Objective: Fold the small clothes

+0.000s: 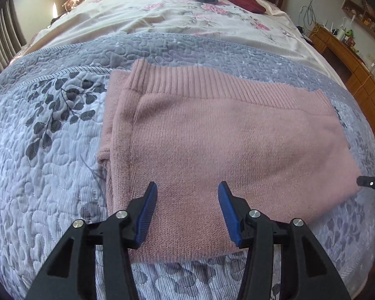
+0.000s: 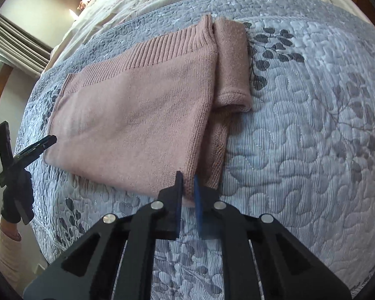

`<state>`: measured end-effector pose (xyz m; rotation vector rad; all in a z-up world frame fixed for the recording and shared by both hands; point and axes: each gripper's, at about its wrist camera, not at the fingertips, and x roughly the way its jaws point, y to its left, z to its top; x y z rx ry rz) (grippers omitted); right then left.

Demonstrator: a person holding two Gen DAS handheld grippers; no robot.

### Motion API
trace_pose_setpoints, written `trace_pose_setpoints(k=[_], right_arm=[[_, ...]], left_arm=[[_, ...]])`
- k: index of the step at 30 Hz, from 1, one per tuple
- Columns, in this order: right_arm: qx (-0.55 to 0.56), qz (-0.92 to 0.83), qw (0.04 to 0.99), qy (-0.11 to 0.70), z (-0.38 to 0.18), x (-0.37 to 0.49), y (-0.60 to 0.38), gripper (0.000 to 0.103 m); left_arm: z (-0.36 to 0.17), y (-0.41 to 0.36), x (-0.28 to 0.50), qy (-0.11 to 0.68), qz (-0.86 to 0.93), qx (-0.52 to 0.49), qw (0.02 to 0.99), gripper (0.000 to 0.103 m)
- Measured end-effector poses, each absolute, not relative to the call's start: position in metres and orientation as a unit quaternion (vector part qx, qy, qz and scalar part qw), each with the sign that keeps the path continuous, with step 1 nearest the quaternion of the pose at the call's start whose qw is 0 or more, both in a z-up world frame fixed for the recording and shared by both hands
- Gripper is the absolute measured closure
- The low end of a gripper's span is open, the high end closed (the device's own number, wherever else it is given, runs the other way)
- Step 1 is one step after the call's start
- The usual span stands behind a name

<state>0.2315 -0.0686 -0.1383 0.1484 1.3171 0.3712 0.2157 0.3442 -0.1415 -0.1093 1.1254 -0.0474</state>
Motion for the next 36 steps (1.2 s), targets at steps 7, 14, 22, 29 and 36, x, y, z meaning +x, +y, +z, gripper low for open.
trace_pose_setpoints(k=[7, 14, 22, 29, 36], right_arm=[[0.056, 0.146, 0.754, 0.638, -0.168, 0.232, -0.069, 0.096], [0.068, 0.156, 0.760, 0.628, -0.162, 0.238, -0.072, 0.083], [0.120, 0.160, 0.777, 0.597, -0.140, 0.280, -0.102, 0.039], [0.157, 0.164, 0.757, 0.613, -0.166, 0.327, -0.111, 0.039], [0.198, 0.187, 0.744, 0.611, -0.188, 0.343, -0.111, 0.038]], left_arm=[[-0.159, 0.350, 0.212, 0.541, -0.020, -0.055, 0.839, 0.052], [-0.154, 0.349, 0.218, 0.545, -0.014, -0.066, 0.836, 0.052], [-0.131, 0.328, 0.246, 0.524, -0.037, -0.075, 0.848, 0.050], [-0.138, 0.320, 0.276, 0.523, -0.035, -0.083, 0.847, 0.050], [-0.155, 0.326, 0.287, 0.532, -0.035, -0.097, 0.840, 0.050]])
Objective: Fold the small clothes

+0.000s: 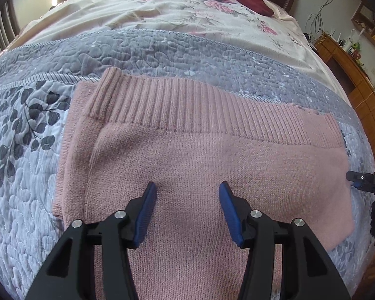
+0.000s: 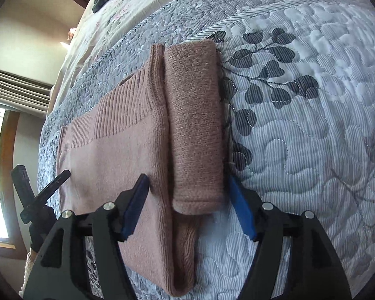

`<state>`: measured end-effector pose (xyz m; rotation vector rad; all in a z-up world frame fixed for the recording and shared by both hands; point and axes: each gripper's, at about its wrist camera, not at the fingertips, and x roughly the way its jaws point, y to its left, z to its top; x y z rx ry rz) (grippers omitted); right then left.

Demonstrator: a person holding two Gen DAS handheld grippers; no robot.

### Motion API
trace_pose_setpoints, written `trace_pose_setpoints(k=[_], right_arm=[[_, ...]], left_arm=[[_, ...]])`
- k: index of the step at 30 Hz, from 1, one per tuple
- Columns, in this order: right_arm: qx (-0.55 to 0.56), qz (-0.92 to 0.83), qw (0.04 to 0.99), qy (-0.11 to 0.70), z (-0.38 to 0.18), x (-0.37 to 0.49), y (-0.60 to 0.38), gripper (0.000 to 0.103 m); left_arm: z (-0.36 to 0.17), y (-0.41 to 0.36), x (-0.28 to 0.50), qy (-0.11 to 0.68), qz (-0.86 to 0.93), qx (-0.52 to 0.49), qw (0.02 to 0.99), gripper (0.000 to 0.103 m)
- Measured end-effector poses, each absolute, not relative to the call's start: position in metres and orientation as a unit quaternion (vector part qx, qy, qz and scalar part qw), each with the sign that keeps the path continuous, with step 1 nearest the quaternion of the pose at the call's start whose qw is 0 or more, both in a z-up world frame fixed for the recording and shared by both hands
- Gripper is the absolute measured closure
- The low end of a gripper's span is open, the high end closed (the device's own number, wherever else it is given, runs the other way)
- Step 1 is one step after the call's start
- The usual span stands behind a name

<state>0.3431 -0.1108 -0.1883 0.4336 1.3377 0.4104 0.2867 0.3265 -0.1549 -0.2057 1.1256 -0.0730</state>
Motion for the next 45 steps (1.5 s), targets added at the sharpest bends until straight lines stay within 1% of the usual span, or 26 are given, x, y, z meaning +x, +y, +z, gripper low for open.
trace_pose_setpoints(k=[1, 2, 3, 5, 6, 8, 10, 24, 26, 29, 35, 38, 42, 45], right_arm=[[0.203, 0.193, 0.743, 0.608, -0.189, 0.345, -0.110, 0.046], [0.207, 0.195, 0.742, 0.607, -0.191, 0.347, -0.109, 0.050], [0.207, 0.195, 0.744, 0.605, -0.191, 0.348, -0.108, 0.052], [0.214, 0.201, 0.743, 0.601, -0.192, 0.350, -0.108, 0.061], [0.218, 0.203, 0.743, 0.600, -0.192, 0.352, -0.108, 0.063], [0.225, 0.210, 0.742, 0.595, -0.191, 0.350, -0.110, 0.075], [0.223, 0.209, 0.744, 0.594, -0.191, 0.350, -0.112, 0.077], [0.249, 0.187, 0.741, 0.596, -0.201, 0.346, -0.116, 0.079], [0.262, 0.184, 0.739, 0.593, -0.196, 0.344, -0.116, 0.083], [0.245, 0.192, 0.748, 0.587, -0.172, 0.344, -0.105, 0.084], [0.220, 0.258, 0.753, 0.565, -0.112, 0.348, -0.047, 0.086], [0.195, 0.292, 0.747, 0.564, -0.093, 0.346, -0.004, 0.087], [0.145, 0.317, 0.735, 0.581, -0.089, 0.343, 0.056, 0.089], [0.107, 0.306, 0.728, 0.605, -0.104, 0.345, 0.093, 0.089]], left_arm=[[-0.156, 0.327, 0.287, 0.533, -0.035, -0.097, 0.840, 0.050], [-0.157, 0.327, 0.287, 0.532, -0.036, -0.098, 0.840, 0.050], [-0.157, 0.327, 0.287, 0.532, -0.036, -0.099, 0.840, 0.050], [-0.158, 0.327, 0.287, 0.532, -0.037, -0.097, 0.840, 0.050], [-0.158, 0.327, 0.287, 0.532, -0.038, -0.095, 0.841, 0.050], [-0.159, 0.326, 0.287, 0.531, -0.040, -0.091, 0.842, 0.050], [-0.160, 0.326, 0.287, 0.530, -0.040, -0.093, 0.842, 0.050], [-0.163, 0.327, 0.287, 0.526, -0.042, -0.097, 0.844, 0.050], [-0.160, 0.327, 0.286, 0.527, -0.044, -0.100, 0.843, 0.050], [-0.146, 0.330, 0.279, 0.516, -0.063, -0.122, 0.845, 0.051], [-0.127, 0.343, 0.262, 0.504, -0.085, -0.161, 0.844, 0.051], [-0.124, 0.351, 0.257, 0.502, -0.085, -0.162, 0.845, 0.051], [-0.122, 0.361, 0.252, 0.497, -0.087, -0.175, 0.845, 0.051], [-0.122, 0.369, 0.250, 0.496, -0.086, -0.186, 0.844, 0.051]])
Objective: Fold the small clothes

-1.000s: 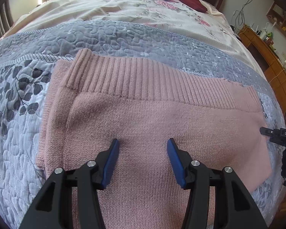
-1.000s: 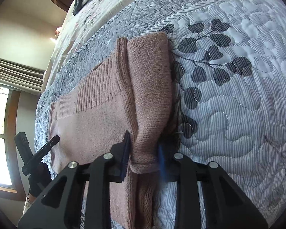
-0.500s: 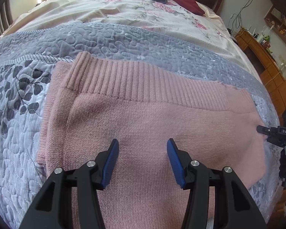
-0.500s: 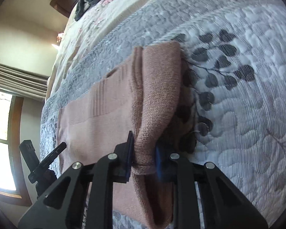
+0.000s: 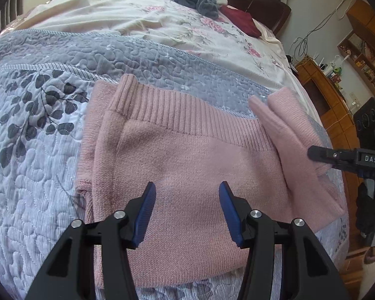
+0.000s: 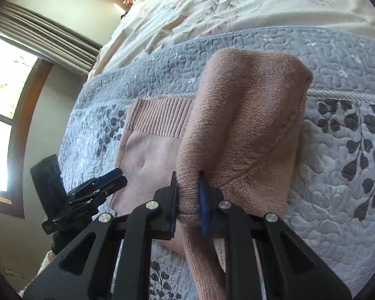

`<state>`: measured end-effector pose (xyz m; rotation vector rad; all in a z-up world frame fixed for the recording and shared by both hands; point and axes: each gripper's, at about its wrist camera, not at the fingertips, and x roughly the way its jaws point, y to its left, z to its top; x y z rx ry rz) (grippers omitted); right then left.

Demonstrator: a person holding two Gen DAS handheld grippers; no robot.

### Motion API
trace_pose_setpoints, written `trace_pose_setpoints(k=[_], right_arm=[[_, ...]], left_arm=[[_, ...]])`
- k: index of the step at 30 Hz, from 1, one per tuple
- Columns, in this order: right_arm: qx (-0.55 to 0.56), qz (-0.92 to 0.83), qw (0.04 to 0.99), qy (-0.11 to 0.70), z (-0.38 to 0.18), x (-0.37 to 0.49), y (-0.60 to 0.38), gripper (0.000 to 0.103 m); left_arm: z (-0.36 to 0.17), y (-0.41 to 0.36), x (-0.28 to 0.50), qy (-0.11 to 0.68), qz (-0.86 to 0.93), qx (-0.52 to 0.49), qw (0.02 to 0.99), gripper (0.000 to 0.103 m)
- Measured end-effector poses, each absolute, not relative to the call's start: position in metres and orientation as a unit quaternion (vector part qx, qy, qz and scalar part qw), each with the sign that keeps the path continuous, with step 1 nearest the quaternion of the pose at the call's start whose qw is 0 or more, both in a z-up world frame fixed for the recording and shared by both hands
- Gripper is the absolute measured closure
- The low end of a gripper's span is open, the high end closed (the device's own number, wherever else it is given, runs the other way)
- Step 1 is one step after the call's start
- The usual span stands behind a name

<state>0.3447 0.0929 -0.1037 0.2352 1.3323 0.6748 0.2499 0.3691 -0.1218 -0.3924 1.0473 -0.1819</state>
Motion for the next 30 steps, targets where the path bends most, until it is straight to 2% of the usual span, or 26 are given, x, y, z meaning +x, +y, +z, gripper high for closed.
trace_pose_setpoints(k=[6, 9, 11, 12, 18, 22, 30], right_arm=[[0.086, 0.277, 0.720, 0.630, -0.140, 0.345, 0.120, 0.087], [0.114, 0.278, 0.710, 0.637, -0.151, 0.343, 0.119, 0.074], [0.146, 0.295, 0.697, 0.637, -0.152, 0.342, 0.116, 0.059], [0.156, 0.301, 0.692, 0.638, -0.151, 0.342, 0.113, 0.058], [0.214, 0.309, 0.704, 0.602, -0.118, 0.340, 0.068, 0.056], [0.190, 0.274, 0.743, 0.580, -0.098, 0.334, 0.023, 0.056], [0.202, 0.234, 0.750, 0.584, -0.128, 0.306, -0.049, 0.056]], left_arm=[[-0.119, 0.379, 0.248, 0.490, -0.095, -0.214, 0.840, 0.051], [-0.118, 0.379, 0.249, 0.489, -0.106, -0.237, 0.833, 0.051], [-0.117, 0.376, 0.250, 0.489, -0.116, -0.251, 0.827, 0.051], [-0.116, 0.373, 0.251, 0.488, -0.122, -0.257, 0.825, 0.051], [-0.112, 0.342, 0.261, 0.490, -0.166, -0.296, 0.803, 0.050], [-0.121, 0.308, 0.278, 0.509, -0.185, -0.304, 0.784, 0.050], [-0.171, 0.270, 0.308, 0.564, -0.170, -0.353, 0.727, 0.048]])
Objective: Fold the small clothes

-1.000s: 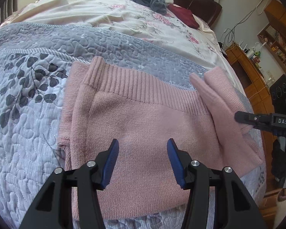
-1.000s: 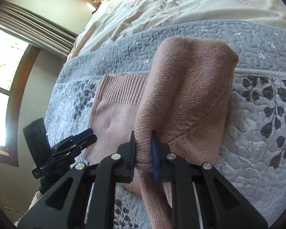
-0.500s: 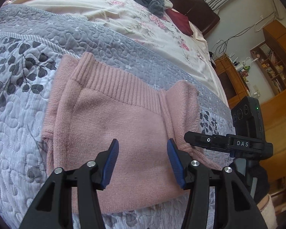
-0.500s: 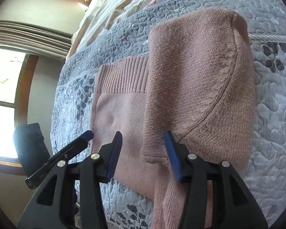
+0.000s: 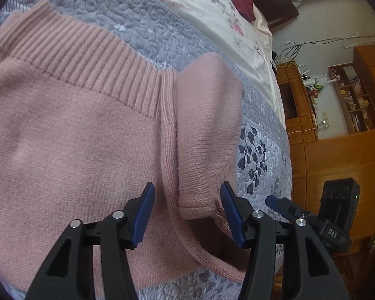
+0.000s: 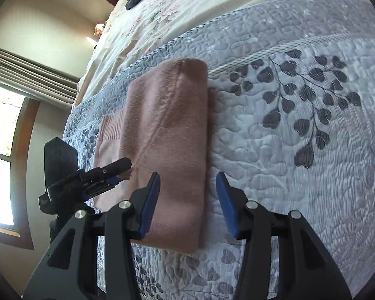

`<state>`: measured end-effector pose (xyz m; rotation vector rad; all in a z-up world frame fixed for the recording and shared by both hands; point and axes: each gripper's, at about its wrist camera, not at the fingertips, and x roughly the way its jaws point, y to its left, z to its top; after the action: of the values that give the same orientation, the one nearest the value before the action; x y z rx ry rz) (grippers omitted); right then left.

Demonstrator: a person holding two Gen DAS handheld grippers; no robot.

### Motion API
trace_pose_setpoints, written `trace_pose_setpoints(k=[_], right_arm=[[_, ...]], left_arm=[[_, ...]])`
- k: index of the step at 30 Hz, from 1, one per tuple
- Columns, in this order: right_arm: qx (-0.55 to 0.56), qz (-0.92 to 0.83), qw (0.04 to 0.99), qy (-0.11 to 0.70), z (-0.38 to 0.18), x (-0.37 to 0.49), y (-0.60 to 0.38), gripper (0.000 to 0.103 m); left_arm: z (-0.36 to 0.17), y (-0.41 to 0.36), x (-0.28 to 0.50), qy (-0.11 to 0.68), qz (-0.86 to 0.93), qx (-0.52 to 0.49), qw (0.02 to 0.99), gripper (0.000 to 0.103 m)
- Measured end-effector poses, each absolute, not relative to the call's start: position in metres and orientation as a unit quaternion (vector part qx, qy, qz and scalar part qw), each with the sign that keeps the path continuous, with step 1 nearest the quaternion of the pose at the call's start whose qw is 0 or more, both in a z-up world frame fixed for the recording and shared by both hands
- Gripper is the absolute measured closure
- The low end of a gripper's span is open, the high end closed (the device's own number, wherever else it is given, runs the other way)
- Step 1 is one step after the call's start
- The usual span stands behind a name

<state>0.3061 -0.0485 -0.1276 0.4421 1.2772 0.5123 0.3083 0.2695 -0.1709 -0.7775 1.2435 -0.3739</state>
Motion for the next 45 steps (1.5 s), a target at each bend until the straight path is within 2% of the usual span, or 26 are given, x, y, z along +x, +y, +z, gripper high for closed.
trace_pose_setpoints(k=[6, 9, 10, 14, 21, 28, 39, 45], right_arm=[[0.219, 0.230, 0.743, 0.589, -0.156, 0.295, -0.061, 0.056], [0.232, 0.233, 0.738, 0.589, -0.166, 0.291, -0.057, 0.056], [0.233, 0.233, 0.737, 0.590, -0.167, 0.289, -0.056, 0.056], [0.226, 0.232, 0.738, 0.592, -0.170, 0.283, -0.052, 0.056], [0.209, 0.237, 0.749, 0.583, -0.155, 0.277, -0.049, 0.056], [0.189, 0.257, 0.749, 0.580, -0.146, 0.277, -0.024, 0.054], [0.140, 0.307, 0.736, 0.587, -0.140, 0.266, 0.039, 0.053], [0.114, 0.326, 0.730, 0.590, -0.140, 0.255, 0.070, 0.052]], left_arm=[[-0.180, 0.261, 0.315, 0.563, -0.162, -0.380, 0.715, 0.050], [-0.177, 0.255, 0.317, 0.560, -0.154, -0.371, 0.725, 0.063], [-0.175, 0.254, 0.317, 0.556, -0.154, -0.370, 0.728, 0.072], [-0.161, 0.257, 0.312, 0.533, -0.156, -0.374, 0.743, 0.080], [-0.111, 0.293, 0.296, 0.476, -0.174, -0.371, 0.778, 0.084], [-0.078, 0.372, 0.280, 0.455, -0.151, -0.345, 0.807, 0.085], [-0.118, 0.475, 0.255, 0.457, -0.101, -0.365, 0.805, 0.088], [-0.145, 0.485, 0.255, 0.485, -0.080, -0.338, 0.803, 0.089]])
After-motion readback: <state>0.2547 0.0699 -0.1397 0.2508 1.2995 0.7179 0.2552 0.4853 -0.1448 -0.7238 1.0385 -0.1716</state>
